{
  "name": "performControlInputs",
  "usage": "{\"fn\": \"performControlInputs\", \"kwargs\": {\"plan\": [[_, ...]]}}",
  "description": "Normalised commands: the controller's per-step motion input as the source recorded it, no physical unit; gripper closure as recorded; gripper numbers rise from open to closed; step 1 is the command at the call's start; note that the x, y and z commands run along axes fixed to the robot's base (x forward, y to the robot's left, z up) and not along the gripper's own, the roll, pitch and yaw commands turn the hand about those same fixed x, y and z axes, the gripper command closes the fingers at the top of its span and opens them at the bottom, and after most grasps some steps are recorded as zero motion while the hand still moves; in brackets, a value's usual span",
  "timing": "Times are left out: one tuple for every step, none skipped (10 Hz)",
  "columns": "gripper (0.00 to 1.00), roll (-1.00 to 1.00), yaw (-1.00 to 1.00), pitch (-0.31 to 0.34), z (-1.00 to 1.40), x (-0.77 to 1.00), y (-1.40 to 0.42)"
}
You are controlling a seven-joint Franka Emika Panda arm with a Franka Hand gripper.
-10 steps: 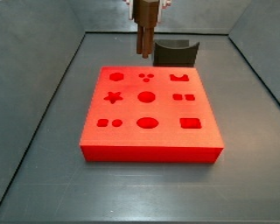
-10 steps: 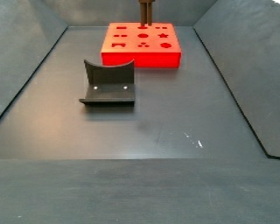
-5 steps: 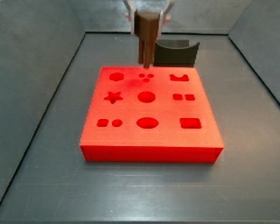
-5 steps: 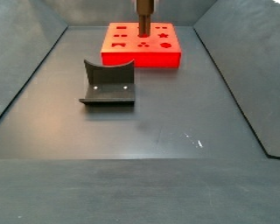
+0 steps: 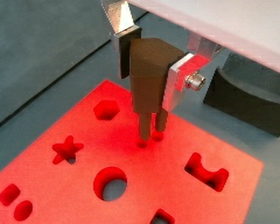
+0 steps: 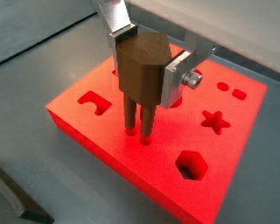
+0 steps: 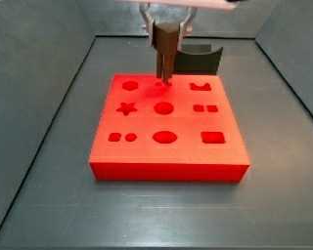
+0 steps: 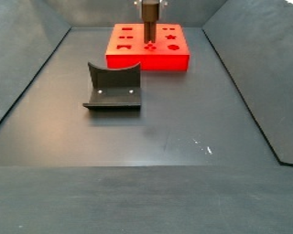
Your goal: Insert the 3 prong object.
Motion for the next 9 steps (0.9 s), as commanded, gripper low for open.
{"fn": "performControlInputs", "kwargs": {"plan": [[1.00, 0.02, 0.00, -0.076, -0.33, 0.09, 0.00], [1.00, 0.04, 0.00, -0.093, -0.38, 0.06, 0.00], [1.00, 0.10, 0.00, -0.090, -0.43, 0.00, 0.00], [1.00, 0.13, 0.00, -0.081, -0.41, 0.00, 0.00], [1.00, 0.11, 0.00, -0.059, -0.37, -0.01, 0.01], [1.00, 0.04, -0.06, -0.044, -0.25, -0.19, 0.09], [1.00, 0.00, -0.08, -0.040, -0.12, -0.19, 0.07], [1.00, 0.00, -0.07, -0.047, -0.12, -0.11, 0.04], [1.00, 0.00, -0.01, -0.046, -0.13, 0.00, 0.00]]}}
